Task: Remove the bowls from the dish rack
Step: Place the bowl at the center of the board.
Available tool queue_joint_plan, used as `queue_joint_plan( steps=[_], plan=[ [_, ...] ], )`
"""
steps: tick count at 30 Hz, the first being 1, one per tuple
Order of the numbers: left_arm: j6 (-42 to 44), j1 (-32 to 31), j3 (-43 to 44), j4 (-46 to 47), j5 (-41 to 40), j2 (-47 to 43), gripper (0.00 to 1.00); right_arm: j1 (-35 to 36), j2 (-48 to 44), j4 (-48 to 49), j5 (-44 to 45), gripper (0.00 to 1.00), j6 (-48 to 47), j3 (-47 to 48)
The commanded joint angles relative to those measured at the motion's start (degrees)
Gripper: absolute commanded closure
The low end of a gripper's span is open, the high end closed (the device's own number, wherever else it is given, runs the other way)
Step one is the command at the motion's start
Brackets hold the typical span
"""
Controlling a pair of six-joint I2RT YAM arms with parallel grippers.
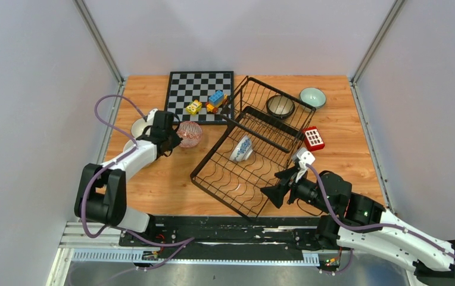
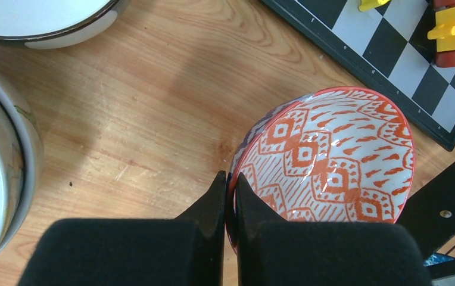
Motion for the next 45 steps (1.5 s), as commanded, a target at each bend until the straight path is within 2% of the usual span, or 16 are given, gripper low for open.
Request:
queue_joint_plan(
  steps=[1,21,23,27,38,45],
  plan=[
    [-1.66,1.03,-0.40,4.20,-0.04,1.14,1.00,0.18,-0.40,0.92,0.80,0.22,1.09,-0.76],
    [-3.96,1.83,-2.31,3.74,-1.34,5.56,1.00,0.21,-0.77,-0.04,2.55,0.22,2.28,-0.87],
    [-3.78,1.83,-2.32,3.72,-1.38,5.35,0.93,0.20,-0.77,-0.20,2.62,0.22,2.31,-0.78],
    [-3.34,1.84,-2.40,3.44,-1.52,4.64,0.74,0.25,-0.73,-0.22,2.92,0.22,2.29,-0.86],
    [-2.48,1.83,-3.33,2.32,-1.95,1.01,0.52,0.26,-0.84,-0.78,3.32,0.22,2.27,-0.44],
    [1.31,1.83,-2.14,-3.03,-1.11,-9.33,0.27,0.26,-1.00,-2.70,5.70,0.22,2.02,1.51]
  ],
)
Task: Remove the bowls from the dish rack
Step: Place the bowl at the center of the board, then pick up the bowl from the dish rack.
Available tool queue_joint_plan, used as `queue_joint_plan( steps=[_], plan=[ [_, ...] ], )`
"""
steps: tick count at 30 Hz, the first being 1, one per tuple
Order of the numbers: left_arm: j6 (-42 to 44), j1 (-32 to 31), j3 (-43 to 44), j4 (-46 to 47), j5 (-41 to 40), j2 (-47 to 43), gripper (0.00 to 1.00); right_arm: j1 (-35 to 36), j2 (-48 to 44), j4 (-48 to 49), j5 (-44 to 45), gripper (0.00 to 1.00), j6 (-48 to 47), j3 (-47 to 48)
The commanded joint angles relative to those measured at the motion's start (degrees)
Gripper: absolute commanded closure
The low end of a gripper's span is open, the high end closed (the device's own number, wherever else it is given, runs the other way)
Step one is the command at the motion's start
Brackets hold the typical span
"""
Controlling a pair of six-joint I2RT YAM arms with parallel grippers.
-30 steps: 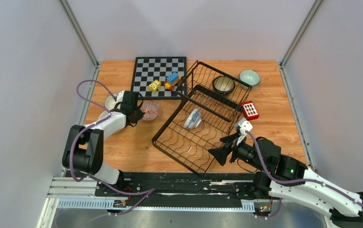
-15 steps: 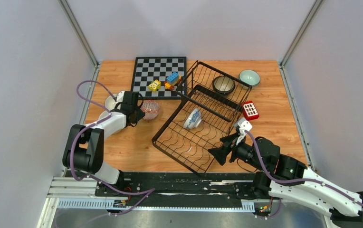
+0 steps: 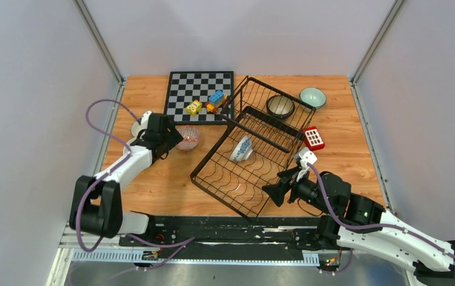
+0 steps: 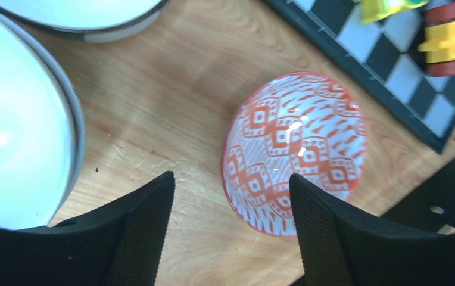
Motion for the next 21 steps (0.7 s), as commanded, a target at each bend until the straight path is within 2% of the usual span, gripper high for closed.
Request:
queue_joint_plan(
  steps=[1,5,11,18,21],
  plan=[
    [3.28,0.27,0.72,-3.76,0.07,-8.92,0.24,0.26,-0.33,-2.56,3.44,0.22,0.30,2.85],
    [8.56,-1.43,0.77,-7.01,4.22,-18.36,0.22,0.21,1.03,-6.19,10.40,0.21,3.24,4.16],
    [16.13,-7.84,-2.08,-6.13,10.65,-29.70,0.21,0.21,4.11,-15.08,22.97,0.21,15.20,2.54],
    [24.05,-22.46,-3.44,0.34,12.52,-31.56,0.13,0.21,2.84,-14.34,22.75,0.22,21.03,-1.83],
    [22.62,-24.41,-7.03,8.04,18.25,-30.97,0.13,0.26,1.76,-13.76,22.39,0.22,21.91,-3.70]
  ],
)
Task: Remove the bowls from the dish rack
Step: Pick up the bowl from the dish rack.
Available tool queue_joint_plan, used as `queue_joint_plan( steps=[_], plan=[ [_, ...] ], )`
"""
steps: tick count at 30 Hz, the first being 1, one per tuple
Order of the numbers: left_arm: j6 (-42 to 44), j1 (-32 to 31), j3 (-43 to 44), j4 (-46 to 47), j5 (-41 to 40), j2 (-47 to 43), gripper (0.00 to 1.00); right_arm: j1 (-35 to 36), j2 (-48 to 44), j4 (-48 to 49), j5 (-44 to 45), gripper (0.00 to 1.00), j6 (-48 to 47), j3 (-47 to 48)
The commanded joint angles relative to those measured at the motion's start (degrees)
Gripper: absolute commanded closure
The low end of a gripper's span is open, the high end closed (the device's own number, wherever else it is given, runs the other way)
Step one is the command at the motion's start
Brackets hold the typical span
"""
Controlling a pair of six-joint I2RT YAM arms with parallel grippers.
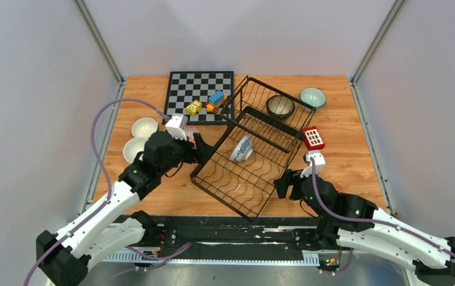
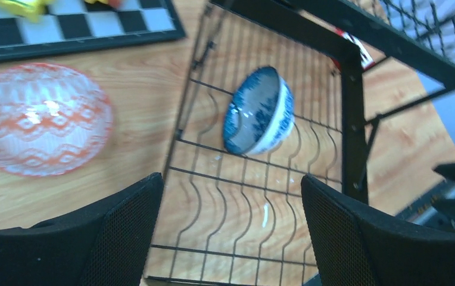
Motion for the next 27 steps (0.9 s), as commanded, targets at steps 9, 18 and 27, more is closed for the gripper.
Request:
queue_joint_plan(
  steps=[9,18,27],
  plan=[
    [-1.19,-2.23,-16.85,42.86,17.43,5.76,0.09,0.26,-5.17,2.30,-0.32,0.23,5.34,-8.29],
    [-0.21,-2.11,-12.47,50.13,23.56,20.71,0.19,0.25,-5.72,4.71,-3.49,0.23,2.82,-10.36],
    [2.30,-2.13,-10.13,60.50,28.42,32.08,0.24,0.25,-11.43,3.68,-5.22,0.23,1.22,-11.77]
  ],
)
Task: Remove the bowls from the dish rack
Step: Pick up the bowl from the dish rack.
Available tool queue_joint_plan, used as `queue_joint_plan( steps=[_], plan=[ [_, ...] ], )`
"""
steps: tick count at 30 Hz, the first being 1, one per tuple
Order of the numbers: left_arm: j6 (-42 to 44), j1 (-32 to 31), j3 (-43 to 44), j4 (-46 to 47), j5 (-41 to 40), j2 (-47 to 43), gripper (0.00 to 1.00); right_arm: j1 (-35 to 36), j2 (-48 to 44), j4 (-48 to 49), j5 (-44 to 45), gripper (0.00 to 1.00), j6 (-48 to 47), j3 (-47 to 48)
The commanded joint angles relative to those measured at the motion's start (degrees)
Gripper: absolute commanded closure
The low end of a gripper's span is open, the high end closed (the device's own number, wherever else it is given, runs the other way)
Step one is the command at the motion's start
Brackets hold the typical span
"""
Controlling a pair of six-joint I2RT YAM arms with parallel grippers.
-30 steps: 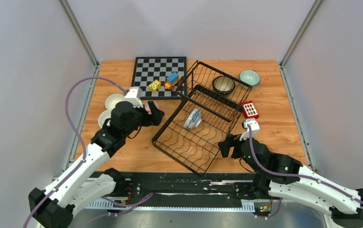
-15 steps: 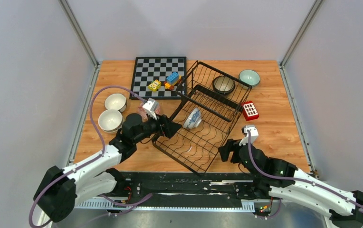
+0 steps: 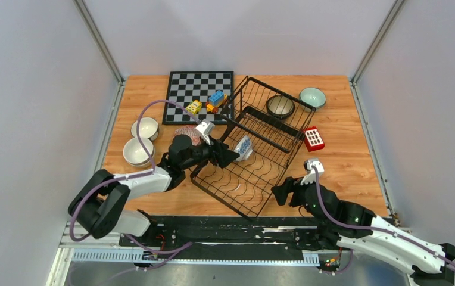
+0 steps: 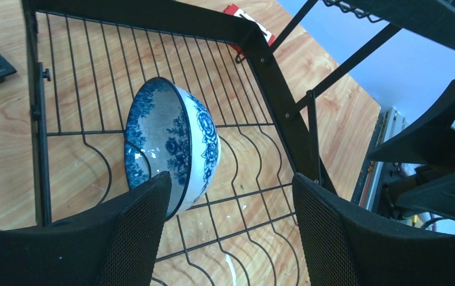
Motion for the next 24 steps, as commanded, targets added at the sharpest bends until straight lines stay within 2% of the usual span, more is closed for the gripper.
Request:
queue_joint_plan(
  steps=[1,10,15,24],
  plan=[
    [3.18,-0.04,4.01,5.57,4.65,4.56,0.25,0.24,-2.58,-0.35,-0.88,0.23,-0.89,-1.72],
    [10.41,0.00,9.93,-5.02,4.08,9.02,0.27,0.25,-3.11,-1.08,-0.70,0.23,-0.71,-1.36],
    [10.33,1.03,10.00,-5.03,3.19,10.90,0.28,0.25,-3.07,-0.99,-0.31,0.23,-0.56,-1.23],
    [8.17,2.32,11.13,-3.07,9.71,14.68,0.31,0.25,-3.03,-1.00,-0.32,0.23,-0.82,-1.41]
  ],
)
